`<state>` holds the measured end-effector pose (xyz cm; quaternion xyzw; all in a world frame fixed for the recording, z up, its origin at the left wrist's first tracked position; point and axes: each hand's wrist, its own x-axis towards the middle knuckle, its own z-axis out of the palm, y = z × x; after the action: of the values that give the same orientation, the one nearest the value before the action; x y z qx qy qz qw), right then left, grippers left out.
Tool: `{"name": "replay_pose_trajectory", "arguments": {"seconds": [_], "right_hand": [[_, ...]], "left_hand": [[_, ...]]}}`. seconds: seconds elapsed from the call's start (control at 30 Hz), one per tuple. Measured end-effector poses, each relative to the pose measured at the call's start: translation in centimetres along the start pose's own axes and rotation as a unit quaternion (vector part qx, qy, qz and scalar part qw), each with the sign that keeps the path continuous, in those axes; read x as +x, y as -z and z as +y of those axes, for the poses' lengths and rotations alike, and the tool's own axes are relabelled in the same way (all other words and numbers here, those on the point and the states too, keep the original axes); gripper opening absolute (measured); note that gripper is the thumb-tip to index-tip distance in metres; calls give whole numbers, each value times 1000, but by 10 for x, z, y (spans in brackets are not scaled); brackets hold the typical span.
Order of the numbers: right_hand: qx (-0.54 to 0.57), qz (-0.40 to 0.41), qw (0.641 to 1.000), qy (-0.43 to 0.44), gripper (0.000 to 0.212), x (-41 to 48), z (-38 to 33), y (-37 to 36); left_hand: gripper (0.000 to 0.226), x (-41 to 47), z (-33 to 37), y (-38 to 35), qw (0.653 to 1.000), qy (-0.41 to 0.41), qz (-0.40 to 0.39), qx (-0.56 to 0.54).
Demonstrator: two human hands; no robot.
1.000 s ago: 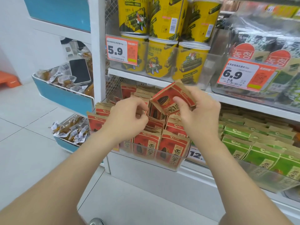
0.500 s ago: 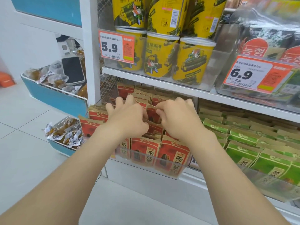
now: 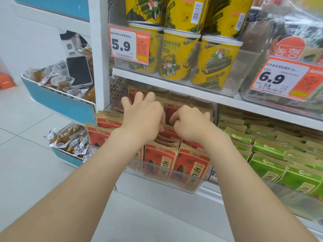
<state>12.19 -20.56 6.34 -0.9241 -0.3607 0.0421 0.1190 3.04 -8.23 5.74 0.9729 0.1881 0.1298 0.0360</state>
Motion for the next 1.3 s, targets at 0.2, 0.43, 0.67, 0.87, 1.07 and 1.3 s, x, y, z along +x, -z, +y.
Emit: {"name": "replay_pose_trajectory", "arguments": {"seconds": [0.2,0.43,0.67,0.87,1.07,1.3], "right_hand": [[54,89,995,-3,43,9,-6,-2],[-22,29,998,-55,17,22,-14,-3],[-67,24,994,-83,16,27,-23,-3],[-39,63,992,-99,25,29,-18,-12],[-98,144,984,-25,19,12,-16,-16],[-140,275,948,77,29,-29,-7,-11]], "left_hand": [[39,2,-16,-4,993,-37,-66,-90],[39,5,-18,-7,987,-48,-144,-43],[33,6,-18,-7,989,-41,-125,-65],[32,3,-16,-6,994,-23,-92,-59],[31,-4,-17,-4,995,2,-70,-72],[38,-15,-16,-2,989,2,-101,-106]]}}
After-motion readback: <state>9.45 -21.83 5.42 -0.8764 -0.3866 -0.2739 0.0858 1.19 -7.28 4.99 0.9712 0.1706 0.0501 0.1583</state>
